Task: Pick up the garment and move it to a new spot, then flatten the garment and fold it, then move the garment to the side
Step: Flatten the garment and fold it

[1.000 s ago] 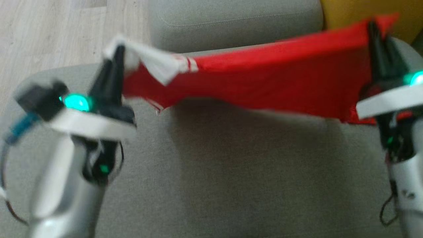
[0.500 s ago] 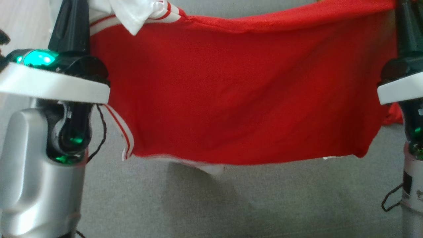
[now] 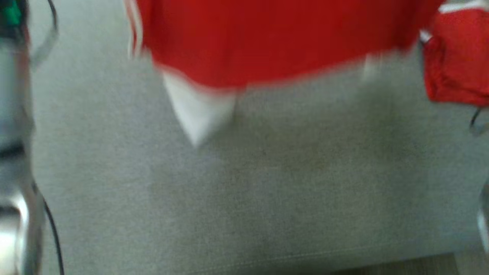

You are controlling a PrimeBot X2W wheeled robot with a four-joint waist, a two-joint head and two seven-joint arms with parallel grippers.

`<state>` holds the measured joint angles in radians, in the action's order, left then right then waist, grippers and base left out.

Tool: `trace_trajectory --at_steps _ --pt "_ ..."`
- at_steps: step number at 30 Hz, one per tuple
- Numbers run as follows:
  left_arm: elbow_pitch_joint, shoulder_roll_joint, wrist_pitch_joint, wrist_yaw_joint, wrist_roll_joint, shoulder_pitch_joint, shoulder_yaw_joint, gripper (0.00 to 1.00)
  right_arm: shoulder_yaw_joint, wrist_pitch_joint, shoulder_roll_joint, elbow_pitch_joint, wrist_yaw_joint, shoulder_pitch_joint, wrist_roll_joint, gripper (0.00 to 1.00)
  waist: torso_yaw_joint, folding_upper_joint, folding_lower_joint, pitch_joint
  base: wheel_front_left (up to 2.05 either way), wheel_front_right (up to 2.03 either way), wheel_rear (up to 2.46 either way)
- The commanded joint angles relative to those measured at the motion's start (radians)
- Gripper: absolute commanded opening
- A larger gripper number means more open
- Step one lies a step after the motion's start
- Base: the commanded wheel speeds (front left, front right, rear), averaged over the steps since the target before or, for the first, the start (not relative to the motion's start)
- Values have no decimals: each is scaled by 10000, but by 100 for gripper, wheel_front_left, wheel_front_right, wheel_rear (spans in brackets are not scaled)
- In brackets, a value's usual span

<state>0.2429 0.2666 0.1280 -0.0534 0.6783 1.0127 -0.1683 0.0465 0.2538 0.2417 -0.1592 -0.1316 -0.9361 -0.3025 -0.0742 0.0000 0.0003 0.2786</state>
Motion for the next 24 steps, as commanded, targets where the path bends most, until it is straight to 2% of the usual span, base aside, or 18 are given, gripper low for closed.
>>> trace_trajectory --at_steps 1,2,3,5,10,13,18,24 --pt "168 454 -163 -97 -170 1062 211 0 186 -360 86 -247 9 -963 28 0 -57 0 -3 1184 0 0 0" --pt "665 452 -341 -159 -270 1663 192 0 307 -728 168 -812 9 -1620 47 0 -37 0 -3 1362 0 0 0" --pt "1602 434 -769 -250 -448 2752 185 0 684 -1527 435 -1895 9 -2813 275 0 -12 0 -3 1643 0 0 0" --pt "2447 356 -1264 -349 -506 3607 212 0 818 -2325 544 -2998 9 -3755 479 0 13 0 -3 1820 0 0 0" --pt "4096 127 -2325 -616 -616 4507 -103 0 1036 -3969 427 -5146 9 -4774 601 0 142 0 -3 2055 0 0 0" --pt "4834 -26 -2846 -714 -495 4151 -360 0 1274 -4537 263 -6162 9 -4479 461 0 200 0 -3 2045 0 0 0" --pt "5642 -270 -3384 -765 -183 2683 -1134 0 2199 -4848 222 -7453 9 -3283 106 0 353 0 -3 1838 0 0 0" --pt "5569 81 -3684 -770 456 576 -2355 0 3923 -4553 422 -8180 9 -1898 -816 0 463 0 -3 1299 0 0 0"
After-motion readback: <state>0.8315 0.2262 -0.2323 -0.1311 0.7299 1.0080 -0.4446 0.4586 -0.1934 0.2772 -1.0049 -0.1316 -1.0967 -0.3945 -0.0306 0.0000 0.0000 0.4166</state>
